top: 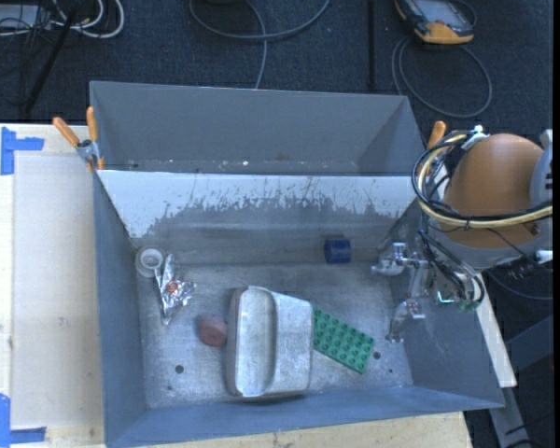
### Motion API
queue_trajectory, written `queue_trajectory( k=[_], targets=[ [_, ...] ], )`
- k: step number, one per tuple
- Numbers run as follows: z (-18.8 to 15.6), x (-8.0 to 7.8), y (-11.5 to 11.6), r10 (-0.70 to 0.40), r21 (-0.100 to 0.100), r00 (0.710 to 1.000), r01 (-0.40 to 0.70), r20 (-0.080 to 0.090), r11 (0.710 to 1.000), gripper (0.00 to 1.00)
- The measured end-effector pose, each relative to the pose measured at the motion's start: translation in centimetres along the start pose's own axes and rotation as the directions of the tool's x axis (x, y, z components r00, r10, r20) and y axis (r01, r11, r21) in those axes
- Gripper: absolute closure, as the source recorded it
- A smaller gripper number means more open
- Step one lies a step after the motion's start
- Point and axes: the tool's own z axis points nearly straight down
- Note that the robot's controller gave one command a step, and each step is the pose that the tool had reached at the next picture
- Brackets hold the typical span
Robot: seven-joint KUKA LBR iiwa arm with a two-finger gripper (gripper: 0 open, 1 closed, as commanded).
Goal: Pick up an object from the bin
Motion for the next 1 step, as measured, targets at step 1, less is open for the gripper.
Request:
queue_trajectory(
  k=[1],
  targets=[
    [7.99,1.22,4.28,-0.146,0.005,0.989,0.146,0.011,0.989,0.0]
  ],
)
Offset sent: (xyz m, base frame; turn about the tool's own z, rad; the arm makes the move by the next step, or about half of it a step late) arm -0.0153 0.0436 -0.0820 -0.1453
